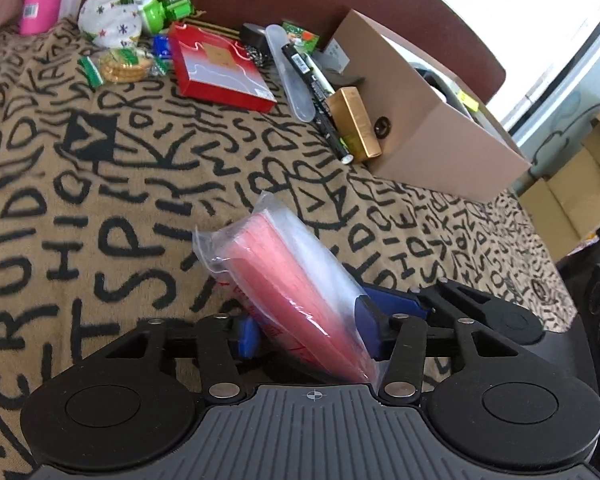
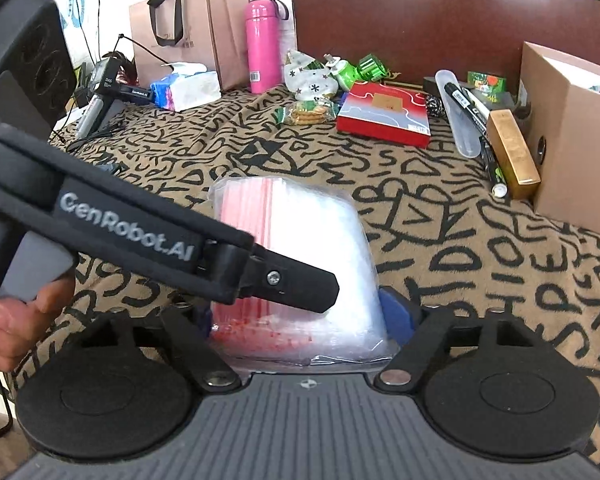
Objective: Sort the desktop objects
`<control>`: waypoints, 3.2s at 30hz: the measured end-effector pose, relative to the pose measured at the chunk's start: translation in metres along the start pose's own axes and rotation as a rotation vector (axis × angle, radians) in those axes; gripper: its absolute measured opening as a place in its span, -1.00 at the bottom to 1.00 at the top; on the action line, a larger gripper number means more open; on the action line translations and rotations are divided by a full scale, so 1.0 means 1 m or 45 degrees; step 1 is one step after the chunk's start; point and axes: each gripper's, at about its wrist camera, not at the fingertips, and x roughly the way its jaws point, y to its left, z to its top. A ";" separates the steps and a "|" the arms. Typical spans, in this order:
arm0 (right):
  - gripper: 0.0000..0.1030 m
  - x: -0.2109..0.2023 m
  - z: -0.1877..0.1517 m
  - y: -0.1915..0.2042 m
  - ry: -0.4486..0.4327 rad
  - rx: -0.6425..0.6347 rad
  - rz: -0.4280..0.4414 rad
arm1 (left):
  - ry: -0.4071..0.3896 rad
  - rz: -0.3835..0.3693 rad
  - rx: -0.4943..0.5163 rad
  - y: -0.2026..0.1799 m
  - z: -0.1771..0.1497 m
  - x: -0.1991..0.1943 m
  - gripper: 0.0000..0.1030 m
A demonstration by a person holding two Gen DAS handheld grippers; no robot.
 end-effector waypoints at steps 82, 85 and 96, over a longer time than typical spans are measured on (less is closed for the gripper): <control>0.99 -0.141 0.067 -0.171 -0.479 0.117 -0.905 | -0.361 0.097 0.502 -0.184 0.125 0.054 1.00; 0.99 -0.153 0.055 -0.168 -0.449 0.128 -0.944 | -0.347 0.116 0.476 -0.188 0.114 0.049 1.00; 0.99 -0.177 0.023 -0.146 -0.380 0.122 -0.953 | -0.342 0.127 0.494 -0.204 0.079 0.026 1.00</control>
